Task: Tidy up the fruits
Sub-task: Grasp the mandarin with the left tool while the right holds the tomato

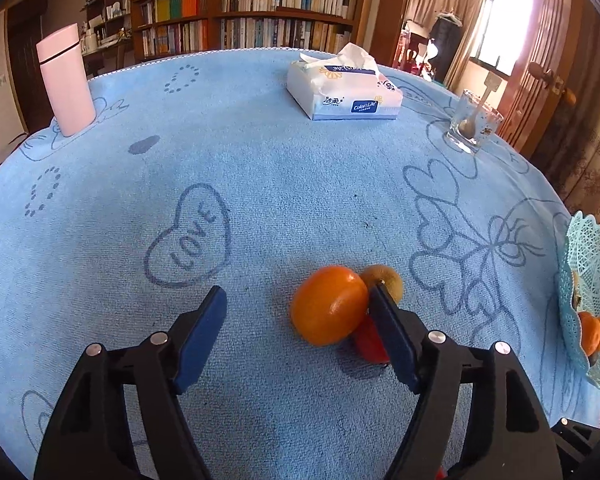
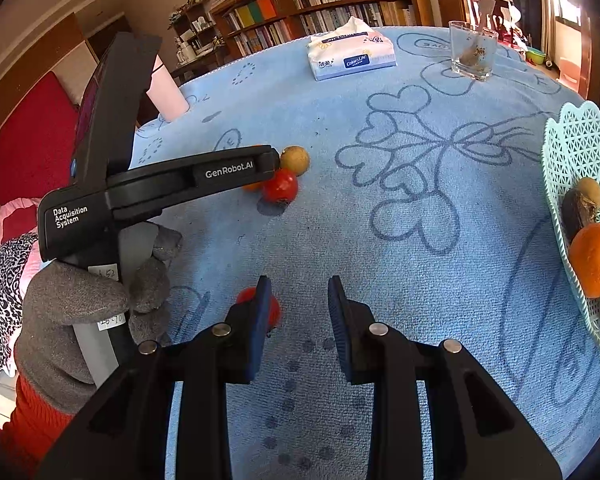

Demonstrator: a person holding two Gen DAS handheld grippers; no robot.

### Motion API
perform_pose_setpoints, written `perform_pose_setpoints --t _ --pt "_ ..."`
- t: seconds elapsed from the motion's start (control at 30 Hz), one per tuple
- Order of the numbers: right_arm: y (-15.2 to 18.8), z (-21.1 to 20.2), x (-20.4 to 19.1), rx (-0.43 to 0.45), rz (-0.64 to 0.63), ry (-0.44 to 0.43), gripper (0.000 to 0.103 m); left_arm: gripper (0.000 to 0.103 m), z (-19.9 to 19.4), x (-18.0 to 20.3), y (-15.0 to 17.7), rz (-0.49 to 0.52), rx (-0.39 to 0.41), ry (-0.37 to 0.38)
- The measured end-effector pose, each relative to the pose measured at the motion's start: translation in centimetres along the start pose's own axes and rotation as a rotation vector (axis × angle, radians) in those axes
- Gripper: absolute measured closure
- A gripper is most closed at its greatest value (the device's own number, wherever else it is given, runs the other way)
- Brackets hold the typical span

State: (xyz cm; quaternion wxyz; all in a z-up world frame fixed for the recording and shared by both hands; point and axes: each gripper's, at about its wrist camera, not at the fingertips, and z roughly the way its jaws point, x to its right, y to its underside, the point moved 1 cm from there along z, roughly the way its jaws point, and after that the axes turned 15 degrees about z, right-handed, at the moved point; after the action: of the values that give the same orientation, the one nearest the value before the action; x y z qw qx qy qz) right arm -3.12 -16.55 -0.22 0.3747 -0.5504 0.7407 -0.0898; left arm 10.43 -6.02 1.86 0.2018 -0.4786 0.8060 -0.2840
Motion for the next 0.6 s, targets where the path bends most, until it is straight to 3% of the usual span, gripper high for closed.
perform_pose_setpoints --t 0.17,0.2,0.47,0.6 --pt "0.5 0.0 -0.8 -0.009 -0.024 -0.012 0.073 0.063 -0.5 -0.1 0.2 -0.021 0.023 0.116" --pt "0.5 0.0 -0.9 -0.009 -0.026 -0.012 0.073 0.063 -0.8 -0.2 0.3 -0.025 0.026 0.117" --pt "1.1 -0.1 -1.4 -0.017 -0.043 -0.014 0.071 0.063 -2.9 -1.4 1.1 -0.015 0.063 -0.059" --pt "1.3 0.2 -2.2 -0.025 -0.064 -0.019 0.071 0.063 -4.1 -2.1 1.3 -0.022 0.089 -0.088"
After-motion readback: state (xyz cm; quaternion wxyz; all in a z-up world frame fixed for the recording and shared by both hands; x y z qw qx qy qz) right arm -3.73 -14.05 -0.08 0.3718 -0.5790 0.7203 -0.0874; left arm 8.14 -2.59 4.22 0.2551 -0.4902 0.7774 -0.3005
